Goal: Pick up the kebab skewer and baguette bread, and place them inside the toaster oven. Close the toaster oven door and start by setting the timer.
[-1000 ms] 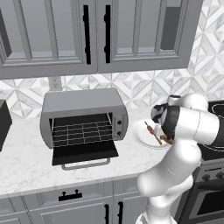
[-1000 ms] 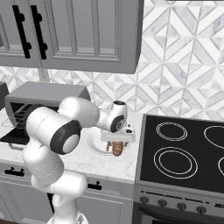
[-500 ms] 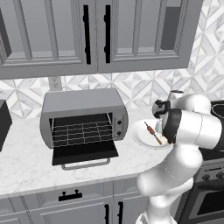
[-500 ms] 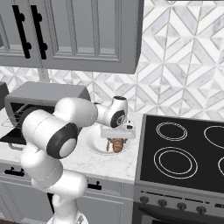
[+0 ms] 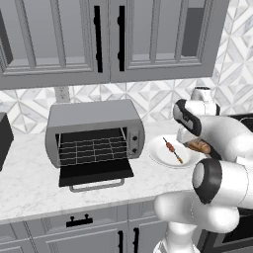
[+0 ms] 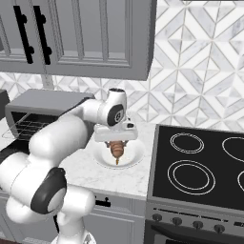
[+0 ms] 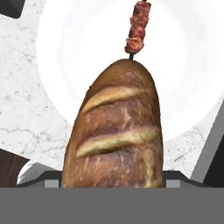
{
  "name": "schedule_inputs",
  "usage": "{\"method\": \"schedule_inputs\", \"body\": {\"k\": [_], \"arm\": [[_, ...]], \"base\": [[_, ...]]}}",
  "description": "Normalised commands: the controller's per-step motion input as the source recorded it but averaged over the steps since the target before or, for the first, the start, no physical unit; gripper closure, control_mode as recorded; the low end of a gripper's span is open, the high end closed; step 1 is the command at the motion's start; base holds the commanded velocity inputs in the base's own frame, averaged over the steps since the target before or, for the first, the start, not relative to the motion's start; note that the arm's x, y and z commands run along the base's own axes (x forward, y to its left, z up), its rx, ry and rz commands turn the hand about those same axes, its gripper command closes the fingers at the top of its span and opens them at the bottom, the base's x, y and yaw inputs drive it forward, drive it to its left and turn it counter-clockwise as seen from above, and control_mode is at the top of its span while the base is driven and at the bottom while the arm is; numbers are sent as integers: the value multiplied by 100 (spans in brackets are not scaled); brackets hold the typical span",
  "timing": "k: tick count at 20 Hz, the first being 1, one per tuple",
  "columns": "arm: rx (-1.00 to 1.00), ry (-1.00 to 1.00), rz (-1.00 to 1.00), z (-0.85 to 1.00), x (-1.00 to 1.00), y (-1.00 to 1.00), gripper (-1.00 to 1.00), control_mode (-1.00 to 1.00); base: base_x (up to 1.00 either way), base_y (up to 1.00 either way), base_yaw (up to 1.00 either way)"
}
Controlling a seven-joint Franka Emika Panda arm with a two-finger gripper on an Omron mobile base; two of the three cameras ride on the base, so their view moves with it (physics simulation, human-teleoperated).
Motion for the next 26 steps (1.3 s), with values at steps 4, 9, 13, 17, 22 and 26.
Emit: {"method": "schedule_inputs", "body": {"k": [4, 9, 13, 17, 22, 26], "arm": [[0, 0, 20, 83, -37, 62, 100, -100], [0, 0, 23, 76, -35, 69, 100, -100], [0, 0, 25, 64, -32, 78, 100, -100], [-1, 0, 30, 55, -41, 88, 100, -100], [-3, 0, 33, 52, -42, 91, 100, -100], [-8, 0, 33, 29, -47, 93, 100, -100]], "base": [[0, 0, 0], [0, 0, 0], [0, 0, 0], [0, 0, 0], [0, 0, 0], [0, 0, 0]]}}
